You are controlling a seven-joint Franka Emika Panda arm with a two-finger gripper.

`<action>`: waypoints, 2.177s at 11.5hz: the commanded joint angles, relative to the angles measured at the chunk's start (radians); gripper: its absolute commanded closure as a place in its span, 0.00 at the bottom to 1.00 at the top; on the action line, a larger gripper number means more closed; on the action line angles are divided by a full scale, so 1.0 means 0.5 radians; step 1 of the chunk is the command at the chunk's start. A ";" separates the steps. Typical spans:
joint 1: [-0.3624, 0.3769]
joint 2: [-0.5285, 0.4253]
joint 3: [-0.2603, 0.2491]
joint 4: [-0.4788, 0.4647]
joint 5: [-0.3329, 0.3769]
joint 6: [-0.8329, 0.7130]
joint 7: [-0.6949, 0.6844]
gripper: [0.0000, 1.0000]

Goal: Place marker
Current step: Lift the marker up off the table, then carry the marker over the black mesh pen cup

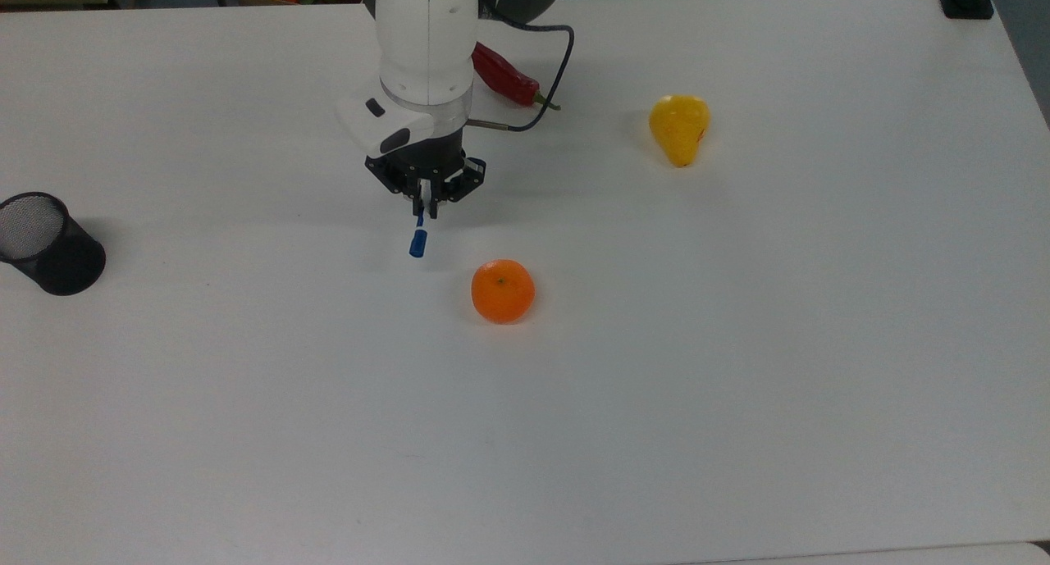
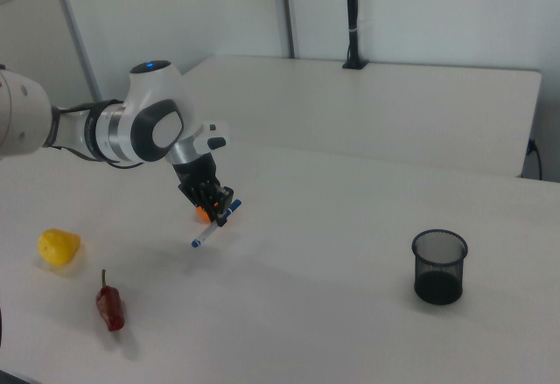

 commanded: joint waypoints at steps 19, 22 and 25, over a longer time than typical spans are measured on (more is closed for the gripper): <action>-0.572 -0.683 -0.033 0.343 0.272 -0.862 -0.450 1.00; -0.698 -0.607 -0.110 0.312 0.272 -0.564 -0.450 1.00; -0.771 -0.414 -0.183 0.312 0.248 -0.166 -0.435 1.00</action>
